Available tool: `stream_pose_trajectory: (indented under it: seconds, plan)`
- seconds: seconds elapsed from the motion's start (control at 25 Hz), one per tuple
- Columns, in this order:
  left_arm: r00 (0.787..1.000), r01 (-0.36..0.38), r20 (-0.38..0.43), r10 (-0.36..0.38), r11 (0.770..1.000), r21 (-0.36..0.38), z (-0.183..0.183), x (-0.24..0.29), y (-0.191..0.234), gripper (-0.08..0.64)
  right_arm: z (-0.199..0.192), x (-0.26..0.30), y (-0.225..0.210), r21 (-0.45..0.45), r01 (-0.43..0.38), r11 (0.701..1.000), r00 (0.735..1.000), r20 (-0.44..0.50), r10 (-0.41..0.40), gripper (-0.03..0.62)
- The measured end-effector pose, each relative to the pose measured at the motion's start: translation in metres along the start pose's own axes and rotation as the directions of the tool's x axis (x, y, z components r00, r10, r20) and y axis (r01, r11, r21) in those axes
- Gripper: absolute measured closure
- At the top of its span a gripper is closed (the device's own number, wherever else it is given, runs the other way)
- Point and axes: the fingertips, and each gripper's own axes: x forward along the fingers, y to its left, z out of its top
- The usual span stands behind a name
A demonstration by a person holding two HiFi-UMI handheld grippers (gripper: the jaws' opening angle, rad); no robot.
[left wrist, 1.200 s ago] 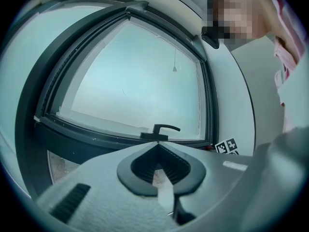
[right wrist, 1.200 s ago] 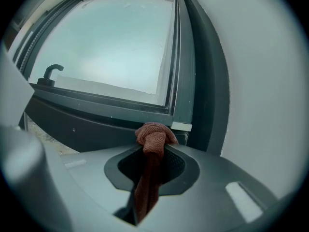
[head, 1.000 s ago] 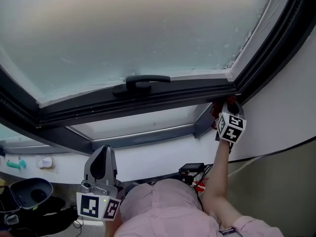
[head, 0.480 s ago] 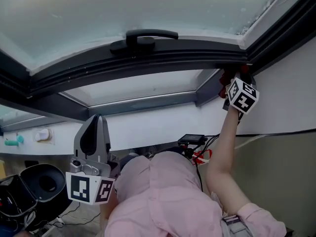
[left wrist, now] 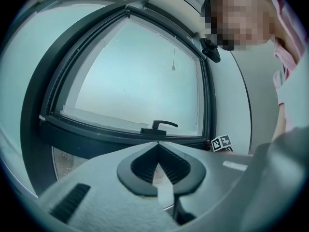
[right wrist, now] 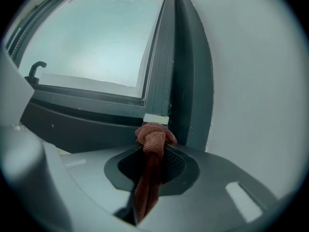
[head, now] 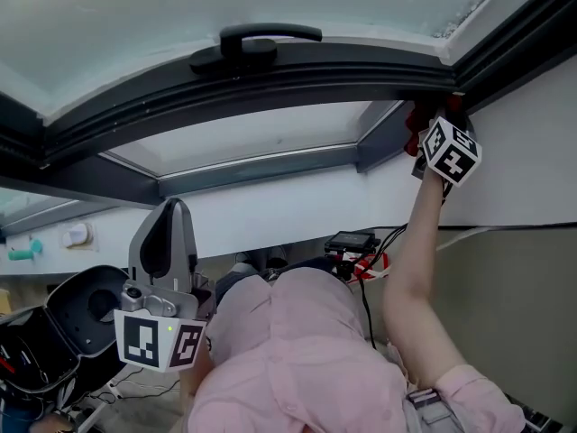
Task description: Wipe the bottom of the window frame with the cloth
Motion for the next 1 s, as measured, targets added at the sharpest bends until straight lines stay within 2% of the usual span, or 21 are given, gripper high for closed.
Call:
stream_pose_trajectory:
  seconds: [0.36,1.0]
  plan:
    - [1.0,0.001,-0.016,-0.001,1.0,-0.002,-0.004,-0.019,-0.005,0.565,-0.001,0.0,0.0,0.0,-0.014,1.0,1.0,-0.018,0.014,0.532]
    - [0.997,-0.077,0.024,0.077,0.997,0.001,-0.005,-0.074,-0.005,0.565,0.002,-0.003,0.0,0.003,-0.013,1.0,0.999,-0.041,0.013,0.532]
